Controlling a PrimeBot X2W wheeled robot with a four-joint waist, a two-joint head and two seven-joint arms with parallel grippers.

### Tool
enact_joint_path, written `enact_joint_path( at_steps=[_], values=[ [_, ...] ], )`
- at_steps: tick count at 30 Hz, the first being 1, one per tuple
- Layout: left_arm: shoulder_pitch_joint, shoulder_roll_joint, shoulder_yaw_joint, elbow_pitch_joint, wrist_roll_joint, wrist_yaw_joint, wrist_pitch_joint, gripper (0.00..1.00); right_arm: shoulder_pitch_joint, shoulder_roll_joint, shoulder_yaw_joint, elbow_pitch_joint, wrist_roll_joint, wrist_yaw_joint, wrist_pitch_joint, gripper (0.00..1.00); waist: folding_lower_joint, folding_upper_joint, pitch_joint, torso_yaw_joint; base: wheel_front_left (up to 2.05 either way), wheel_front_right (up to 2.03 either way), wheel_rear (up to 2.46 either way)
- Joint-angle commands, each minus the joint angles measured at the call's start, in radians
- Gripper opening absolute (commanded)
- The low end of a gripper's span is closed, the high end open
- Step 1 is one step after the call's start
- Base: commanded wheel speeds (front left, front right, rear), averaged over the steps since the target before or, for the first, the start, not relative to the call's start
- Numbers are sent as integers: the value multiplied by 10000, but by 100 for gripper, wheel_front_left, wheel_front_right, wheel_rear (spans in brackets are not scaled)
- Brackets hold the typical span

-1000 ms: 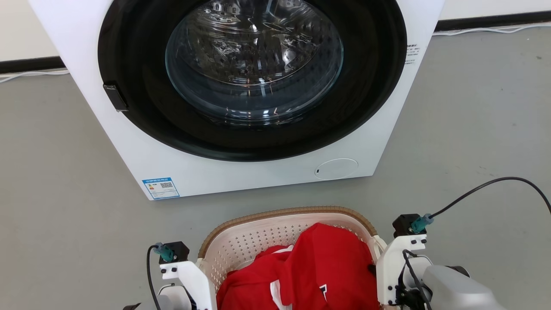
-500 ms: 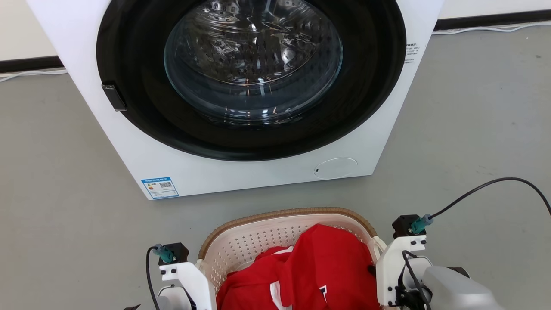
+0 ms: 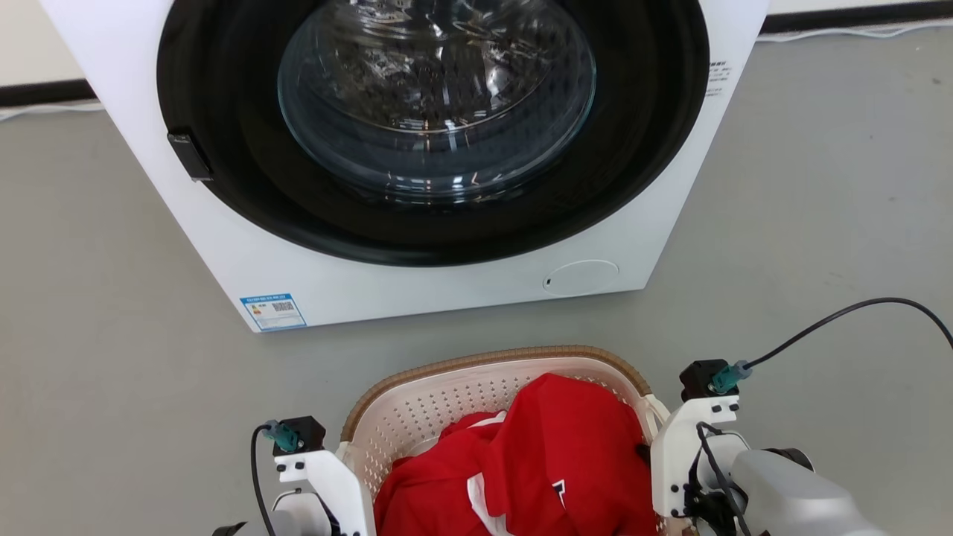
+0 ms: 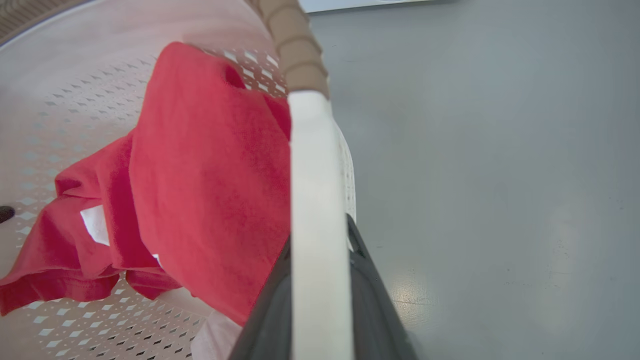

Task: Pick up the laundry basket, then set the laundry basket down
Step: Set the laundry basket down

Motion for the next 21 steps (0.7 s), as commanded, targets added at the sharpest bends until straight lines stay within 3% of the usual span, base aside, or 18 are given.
enact_joint_path(
  at_steps=[1, 21],
  values=[
    [-391, 213, 137, -130, 5, 44, -140, 0, -149, 15, 81, -120, 50, 161, -198, 0, 0, 0, 133, 20, 0, 0, 0],
    [-1099, 220, -4, -130, 133, 247, -1582, 0, -755, -170, 190, -127, 4, 161, -1527, 0, 0, 0, 1770, 104, 0, 0, 0]
  ],
)
